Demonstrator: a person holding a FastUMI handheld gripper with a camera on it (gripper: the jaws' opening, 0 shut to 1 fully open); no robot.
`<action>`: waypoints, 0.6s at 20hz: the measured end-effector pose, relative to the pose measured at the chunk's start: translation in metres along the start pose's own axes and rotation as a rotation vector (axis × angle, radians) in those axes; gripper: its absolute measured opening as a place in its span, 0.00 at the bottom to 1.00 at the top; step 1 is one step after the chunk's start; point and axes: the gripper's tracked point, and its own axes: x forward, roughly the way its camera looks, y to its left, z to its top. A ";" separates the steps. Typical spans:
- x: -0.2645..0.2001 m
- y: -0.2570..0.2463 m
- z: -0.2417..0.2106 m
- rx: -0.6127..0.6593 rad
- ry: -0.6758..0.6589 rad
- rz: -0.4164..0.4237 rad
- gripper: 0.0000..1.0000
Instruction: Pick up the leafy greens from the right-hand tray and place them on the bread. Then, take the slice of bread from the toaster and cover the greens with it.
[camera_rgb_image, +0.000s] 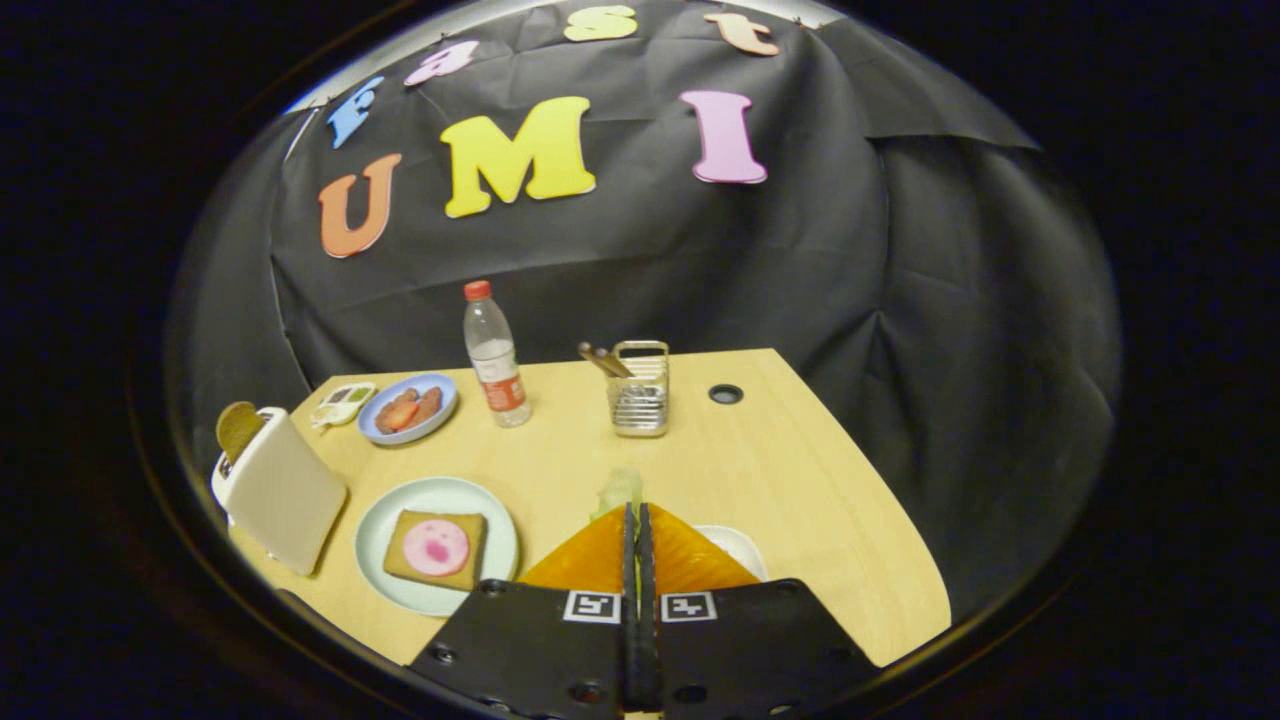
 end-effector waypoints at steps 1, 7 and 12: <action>-0.006 0.015 0.003 -0.017 -0.010 0.018 0.00; -0.045 0.122 0.014 -0.110 -0.066 0.171 0.00; -0.047 0.203 0.005 -0.159 -0.064 0.283 0.00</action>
